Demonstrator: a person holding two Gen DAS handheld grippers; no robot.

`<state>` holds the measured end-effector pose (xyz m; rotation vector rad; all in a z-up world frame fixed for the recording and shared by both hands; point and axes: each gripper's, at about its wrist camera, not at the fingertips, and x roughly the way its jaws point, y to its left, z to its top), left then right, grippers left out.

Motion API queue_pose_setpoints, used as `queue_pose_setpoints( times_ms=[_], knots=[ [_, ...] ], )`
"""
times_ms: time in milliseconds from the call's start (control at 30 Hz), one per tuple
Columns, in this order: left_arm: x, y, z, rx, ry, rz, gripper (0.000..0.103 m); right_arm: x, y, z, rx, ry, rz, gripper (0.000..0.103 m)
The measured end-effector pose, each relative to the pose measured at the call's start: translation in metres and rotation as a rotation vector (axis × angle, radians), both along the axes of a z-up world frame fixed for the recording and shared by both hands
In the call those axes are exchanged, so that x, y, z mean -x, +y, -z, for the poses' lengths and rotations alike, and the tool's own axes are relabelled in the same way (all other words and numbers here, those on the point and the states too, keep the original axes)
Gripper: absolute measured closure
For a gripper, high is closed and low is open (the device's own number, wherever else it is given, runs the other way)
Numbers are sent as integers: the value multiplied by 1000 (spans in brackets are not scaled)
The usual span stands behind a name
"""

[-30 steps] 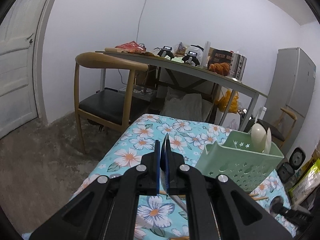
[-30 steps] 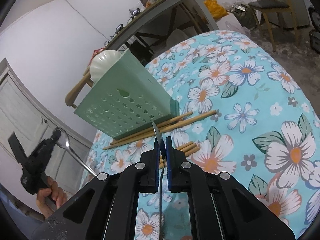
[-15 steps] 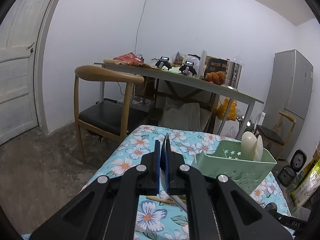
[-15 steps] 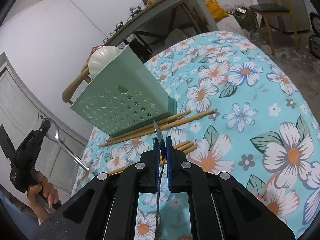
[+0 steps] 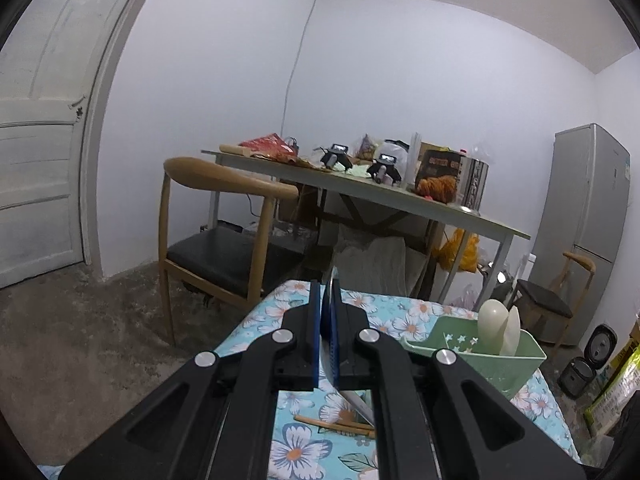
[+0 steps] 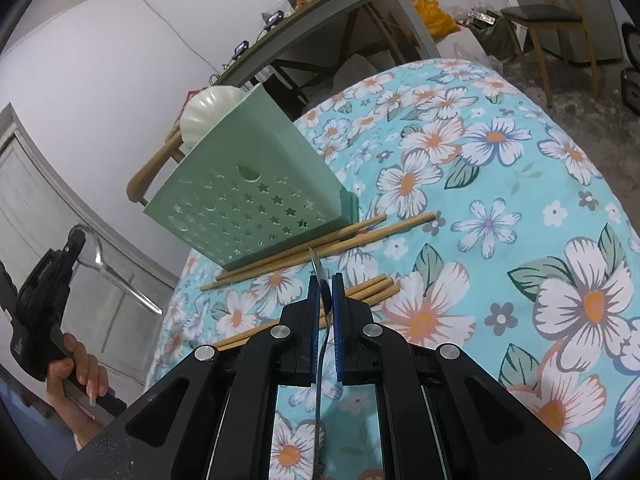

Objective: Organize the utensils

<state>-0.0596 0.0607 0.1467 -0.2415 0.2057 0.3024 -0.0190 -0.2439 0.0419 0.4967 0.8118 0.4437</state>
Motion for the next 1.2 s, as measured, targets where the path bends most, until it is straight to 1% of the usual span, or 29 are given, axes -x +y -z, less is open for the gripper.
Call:
queue_pose_setpoints(
  times_ms=[67, 133, 200, 367, 500, 600, 700, 767, 833, 867, 1000, 1133, 1200],
  knots=[
    [2, 1, 0, 12, 1, 10, 100, -2, -1, 0, -27, 8, 0, 96],
    [5, 2, -1, 0, -2, 5, 100, -4, 0, -3, -48, 6, -4, 96],
    [8, 2, -5, -23, -13, -6, 100, -6, 3, -5, -42, 0, -8, 96],
    [9, 3, -20, 3, -50, -6, 100, -6, 7, -6, -38, 0, -14, 96],
    [1, 1, -36, -3, -89, 8, 100, -4, 8, -8, -20, -10, -17, 96],
    [-10, 2, -42, 26, -105, 23, 100, -3, 12, -9, -17, -17, -37, 96],
    [-21, 1, -43, 45, -110, 19, 100, -3, 16, -12, 33, -36, -39, 96],
    [-25, -3, -43, 21, -115, 18, 100, -3, 17, -11, 29, -33, -38, 96],
    [-26, -8, -45, -23, -125, 9, 100, -4, 16, -8, -5, -19, -50, 96],
    [-26, -9, -47, -38, -136, 2, 100, -4, 16, -8, -5, -18, -50, 96],
    [-25, -12, -55, -52, -172, 1, 100, -3, 15, -7, 38, -25, -27, 96],
    [-26, -14, -56, -75, -192, -31, 100, -3, 9, -3, 8, -5, -18, 96],
    [-28, -11, -57, -67, -197, -38, 100, -4, 8, -1, -1, 3, -15, 96]
  ],
)
